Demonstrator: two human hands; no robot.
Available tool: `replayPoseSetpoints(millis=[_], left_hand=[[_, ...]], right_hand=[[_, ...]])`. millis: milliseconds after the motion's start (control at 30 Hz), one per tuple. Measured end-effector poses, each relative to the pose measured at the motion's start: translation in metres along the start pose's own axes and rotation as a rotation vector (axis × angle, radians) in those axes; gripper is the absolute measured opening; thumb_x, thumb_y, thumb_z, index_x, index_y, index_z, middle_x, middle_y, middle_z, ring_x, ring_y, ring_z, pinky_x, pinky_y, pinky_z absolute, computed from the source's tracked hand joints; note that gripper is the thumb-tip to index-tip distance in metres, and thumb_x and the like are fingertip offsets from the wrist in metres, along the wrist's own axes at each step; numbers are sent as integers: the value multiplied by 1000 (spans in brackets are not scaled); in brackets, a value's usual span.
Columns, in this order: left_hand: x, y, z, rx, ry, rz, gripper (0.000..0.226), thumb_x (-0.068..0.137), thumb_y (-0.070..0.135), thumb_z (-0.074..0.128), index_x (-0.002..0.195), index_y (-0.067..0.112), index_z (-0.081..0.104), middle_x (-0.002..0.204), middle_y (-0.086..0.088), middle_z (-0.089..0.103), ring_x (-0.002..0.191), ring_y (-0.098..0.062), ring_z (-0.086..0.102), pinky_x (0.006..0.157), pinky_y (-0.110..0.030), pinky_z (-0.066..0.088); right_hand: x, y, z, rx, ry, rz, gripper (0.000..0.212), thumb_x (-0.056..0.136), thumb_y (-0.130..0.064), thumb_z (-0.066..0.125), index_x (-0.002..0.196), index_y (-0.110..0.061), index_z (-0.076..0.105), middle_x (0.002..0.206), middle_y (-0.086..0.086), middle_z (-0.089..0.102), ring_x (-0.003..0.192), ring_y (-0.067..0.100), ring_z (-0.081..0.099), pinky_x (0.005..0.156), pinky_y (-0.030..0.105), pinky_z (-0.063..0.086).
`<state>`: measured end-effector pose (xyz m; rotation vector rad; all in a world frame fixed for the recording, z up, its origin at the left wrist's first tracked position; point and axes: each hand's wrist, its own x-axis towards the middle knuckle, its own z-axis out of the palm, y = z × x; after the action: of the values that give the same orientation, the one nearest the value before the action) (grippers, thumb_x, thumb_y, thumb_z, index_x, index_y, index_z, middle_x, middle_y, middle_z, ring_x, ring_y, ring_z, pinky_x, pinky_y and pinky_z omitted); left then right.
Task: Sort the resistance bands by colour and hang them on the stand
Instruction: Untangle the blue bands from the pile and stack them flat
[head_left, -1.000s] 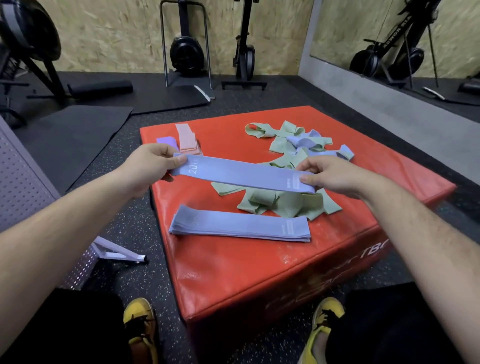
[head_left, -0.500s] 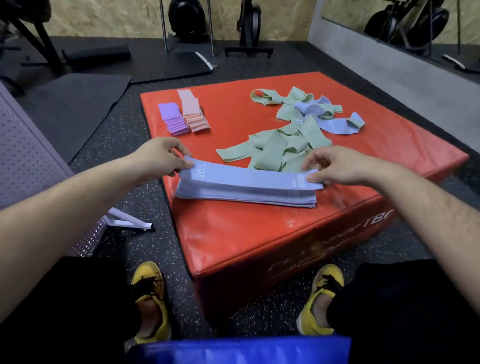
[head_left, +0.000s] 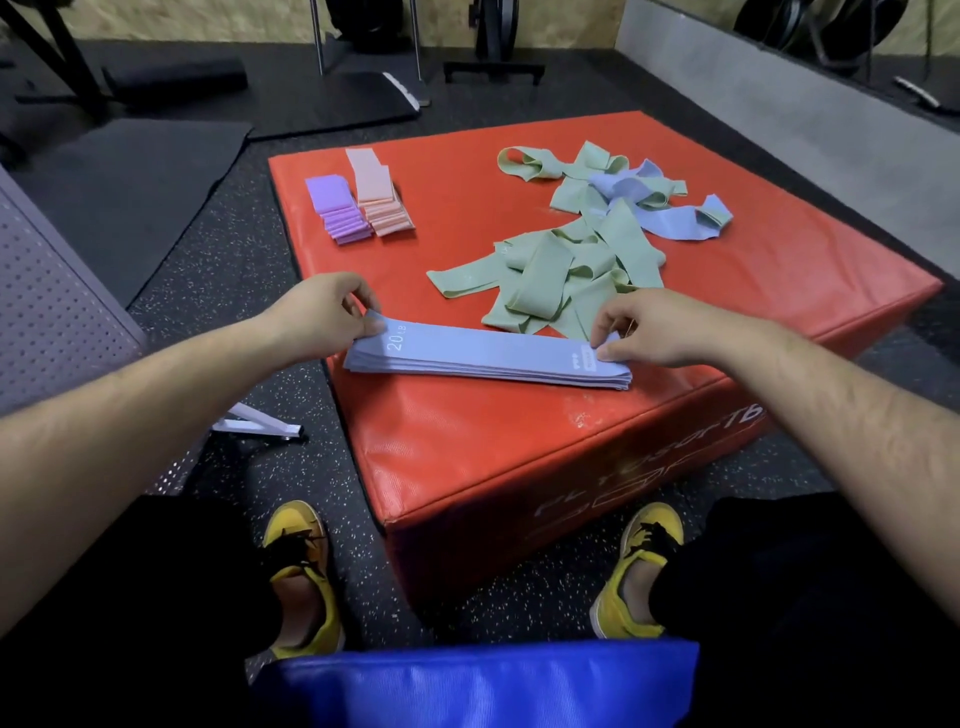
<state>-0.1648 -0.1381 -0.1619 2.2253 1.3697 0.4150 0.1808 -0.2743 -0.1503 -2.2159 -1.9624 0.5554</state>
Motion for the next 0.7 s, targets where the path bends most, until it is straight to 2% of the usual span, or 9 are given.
replayPoseSetpoints(millis=[67,133,200,300,367,433,500,600,700], left_hand=[[1,-3,3,12,-3,44,15,86,20,74,95,19,62,75,-4,63,62,-17,57,62,-32,45],[1,-7,6,69,-5,108,14,85,18,74,90,21,61,73,-4,59,65,-13,53,63,-32,42],[2,-10,8,131,-2,165,13,86,18,73,83,23,60,79,-4,55,73,-11,49,71,-33,42],[2,-8,8,167,-12,191,10,86,17,72,83,21,62,89,-5,53,86,-15,47,84,-31,42],[2,-5,7,191,-9,193,7,86,17,71,84,18,64,93,-5,51,87,-14,47,86,-29,41],[3,1,8,206,-1,210,3,85,17,69,85,16,66,93,-3,50,83,-10,48,84,-26,39],[8,10,12,225,36,258,4,86,18,67,85,14,66,91,-4,51,84,-15,50,83,-29,40],[21,33,24,234,78,342,6,88,20,64,86,15,65,86,-6,54,85,-25,52,83,-36,43],[39,64,37,215,91,413,10,91,23,63,91,13,67,87,-6,55,82,-24,51,79,-38,44]], right_hand=[[-1,0,2,-24,14,-13,9,81,-27,77,88,-30,71,81,-5,61,73,11,56,66,30,47],[-1,-1,3,-59,30,-44,9,81,-26,77,87,-29,71,82,-6,61,74,8,56,69,32,48],[-1,-1,4,-94,49,-75,9,82,-27,77,90,-26,73,87,-8,56,77,4,55,73,31,48],[-2,0,4,-128,69,-83,11,81,-31,77,91,-31,73,92,-8,47,79,7,54,78,32,48],[-2,0,2,-137,57,-77,9,82,-34,77,90,-32,73,91,-10,47,78,4,53,78,32,48],[-1,-3,-2,-137,46,-74,8,84,-38,75,88,-31,73,87,-11,55,77,6,55,76,32,49],[0,-7,-9,-102,67,-68,9,85,-42,71,84,-33,70,80,-11,62,75,8,58,68,31,48],[6,-16,-18,-50,107,-69,13,90,-43,64,87,-31,69,77,-10,65,67,4,57,60,27,41],[12,-25,-23,-26,120,-76,15,95,-42,59,91,-32,69,78,-11,66,66,3,59,59,26,44]])
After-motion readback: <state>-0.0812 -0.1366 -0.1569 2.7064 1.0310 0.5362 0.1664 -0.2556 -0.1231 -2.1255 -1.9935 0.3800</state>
